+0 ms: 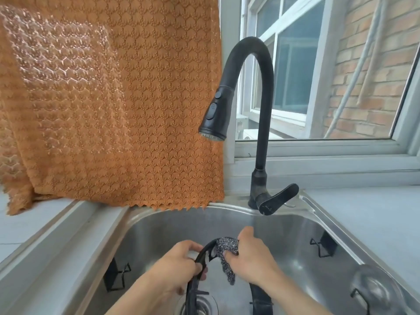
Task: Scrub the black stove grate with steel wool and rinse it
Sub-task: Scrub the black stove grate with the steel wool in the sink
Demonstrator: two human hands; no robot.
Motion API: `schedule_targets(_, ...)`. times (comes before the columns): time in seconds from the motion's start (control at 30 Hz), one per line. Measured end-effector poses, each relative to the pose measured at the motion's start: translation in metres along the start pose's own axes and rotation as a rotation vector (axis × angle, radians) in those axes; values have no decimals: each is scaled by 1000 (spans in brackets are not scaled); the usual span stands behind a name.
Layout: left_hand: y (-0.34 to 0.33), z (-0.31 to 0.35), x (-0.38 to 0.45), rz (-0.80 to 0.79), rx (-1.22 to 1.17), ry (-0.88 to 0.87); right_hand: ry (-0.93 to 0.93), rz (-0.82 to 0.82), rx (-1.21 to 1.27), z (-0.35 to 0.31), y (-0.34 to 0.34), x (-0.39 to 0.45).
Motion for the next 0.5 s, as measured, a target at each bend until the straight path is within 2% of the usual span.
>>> schedule_targets(0.07, -3, 1, 1, 30, -72, -15, 16, -3, 36, 1, 1, 2)
schedule_targets(0.17, -6, 1, 4, -40, -128, -49, 34, 1, 78, -1, -3, 9)
schedule_targets(0.33, -7, 7, 2, -169, -113, -147, 27, -39, 200, 2, -11, 22)
schedule_targets(0.5, -7, 8, 4, -193, -114, -199, 74, -125, 375, 8, -10, 29)
Point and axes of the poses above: each hand's wrist, its own x-axis towards the middle knuckle, its own y-axis out of the back of the hand, z = x × y, the point moved 4 cm from there along x, towards the middle knuckle, and after that the axes turned 15 degrees about -y, right-handed, at the moved point
